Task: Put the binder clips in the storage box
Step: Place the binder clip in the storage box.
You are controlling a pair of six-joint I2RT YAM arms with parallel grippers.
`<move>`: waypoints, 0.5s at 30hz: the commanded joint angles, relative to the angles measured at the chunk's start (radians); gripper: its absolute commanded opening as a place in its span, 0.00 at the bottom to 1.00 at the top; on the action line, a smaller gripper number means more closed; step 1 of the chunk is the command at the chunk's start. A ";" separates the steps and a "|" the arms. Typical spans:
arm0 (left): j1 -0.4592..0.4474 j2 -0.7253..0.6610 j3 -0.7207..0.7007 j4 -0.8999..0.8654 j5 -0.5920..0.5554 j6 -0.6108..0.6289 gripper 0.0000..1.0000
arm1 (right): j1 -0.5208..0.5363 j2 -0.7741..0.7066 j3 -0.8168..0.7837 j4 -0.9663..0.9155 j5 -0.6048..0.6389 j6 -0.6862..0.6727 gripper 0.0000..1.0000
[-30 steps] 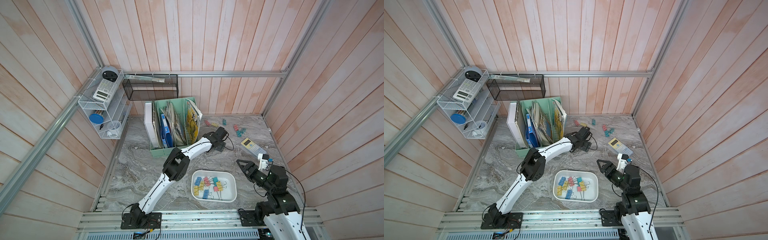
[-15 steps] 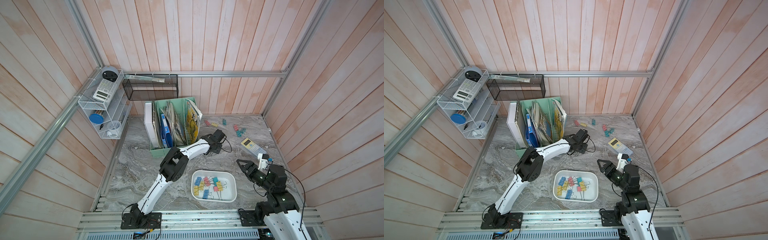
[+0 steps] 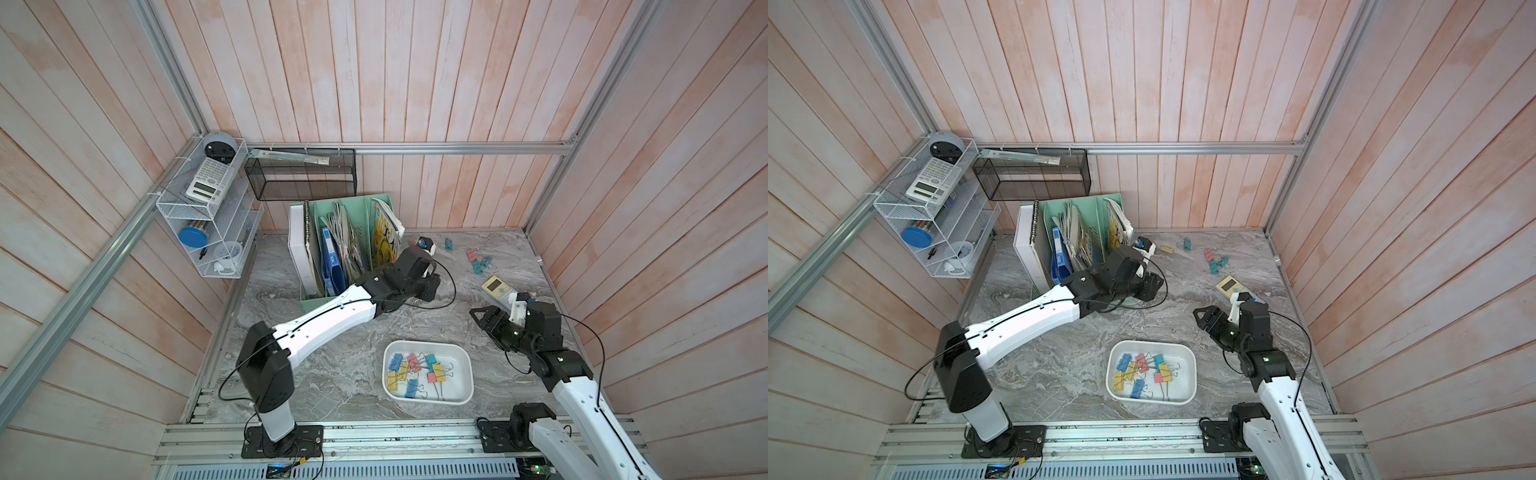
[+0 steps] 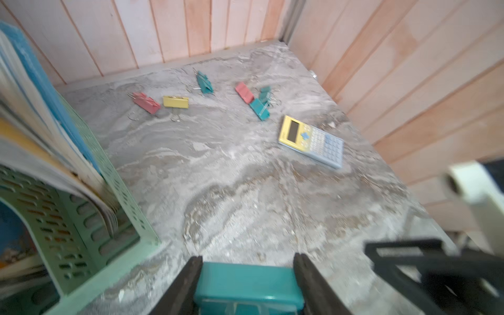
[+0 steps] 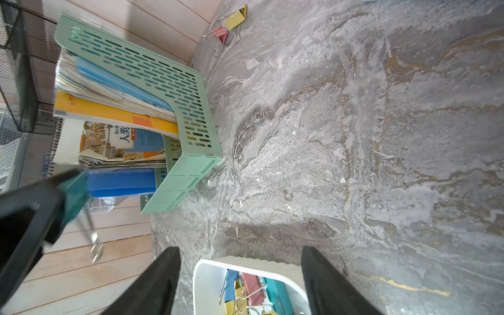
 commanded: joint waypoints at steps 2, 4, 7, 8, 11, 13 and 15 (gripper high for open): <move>-0.119 -0.004 -0.152 -0.032 0.035 0.018 0.29 | -0.003 0.071 0.089 0.047 0.014 -0.039 0.76; -0.140 0.033 -0.181 -0.049 0.054 0.007 0.30 | -0.004 0.108 0.122 0.045 0.013 -0.057 0.77; -0.167 0.081 -0.282 0.041 0.064 -0.036 0.32 | -0.004 0.192 0.198 -0.008 0.010 -0.113 0.76; -0.170 0.096 -0.323 0.093 0.064 -0.056 0.33 | -0.005 0.225 0.230 -0.026 0.004 -0.139 0.76; -0.177 0.148 -0.353 0.141 0.068 -0.081 0.37 | -0.004 0.340 0.331 -0.080 0.005 -0.218 0.76; -0.186 0.159 -0.356 0.163 0.061 -0.082 0.44 | -0.003 0.422 0.405 -0.111 0.001 -0.263 0.76; -0.189 0.155 -0.350 0.173 0.071 -0.083 0.54 | -0.005 0.513 0.492 -0.139 -0.006 -0.307 0.76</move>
